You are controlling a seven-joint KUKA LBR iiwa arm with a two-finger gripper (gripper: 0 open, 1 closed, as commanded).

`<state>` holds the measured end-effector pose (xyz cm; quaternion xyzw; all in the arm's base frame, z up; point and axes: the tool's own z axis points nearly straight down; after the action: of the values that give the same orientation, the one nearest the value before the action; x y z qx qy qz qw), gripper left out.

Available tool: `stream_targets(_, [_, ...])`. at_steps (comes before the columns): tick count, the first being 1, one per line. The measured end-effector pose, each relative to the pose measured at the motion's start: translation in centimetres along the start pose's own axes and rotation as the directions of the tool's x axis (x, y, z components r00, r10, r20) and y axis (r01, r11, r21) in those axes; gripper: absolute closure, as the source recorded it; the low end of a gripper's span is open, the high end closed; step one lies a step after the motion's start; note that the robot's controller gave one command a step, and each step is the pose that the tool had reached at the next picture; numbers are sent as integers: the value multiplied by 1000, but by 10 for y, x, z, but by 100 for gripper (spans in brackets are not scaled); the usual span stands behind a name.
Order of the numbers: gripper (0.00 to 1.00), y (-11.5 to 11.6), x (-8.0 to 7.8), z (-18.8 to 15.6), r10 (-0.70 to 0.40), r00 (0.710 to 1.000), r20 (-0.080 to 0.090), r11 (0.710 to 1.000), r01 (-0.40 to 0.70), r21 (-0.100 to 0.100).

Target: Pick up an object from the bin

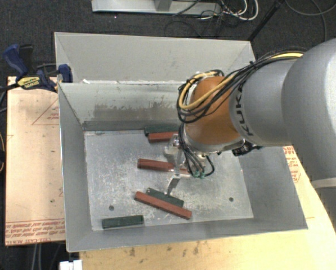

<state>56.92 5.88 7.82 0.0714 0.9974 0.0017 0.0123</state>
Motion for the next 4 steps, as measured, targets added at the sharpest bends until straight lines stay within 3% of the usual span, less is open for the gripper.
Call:
stream_targets(1, [0,0,14,-8,26,999,-25,1000,-26,5])
stream_targets(2, [100,24,-2,0,171,985,-13,985,-171,9])
stream_targets(4, [100,25,-2,0,172,985,-12,985,-171,8])
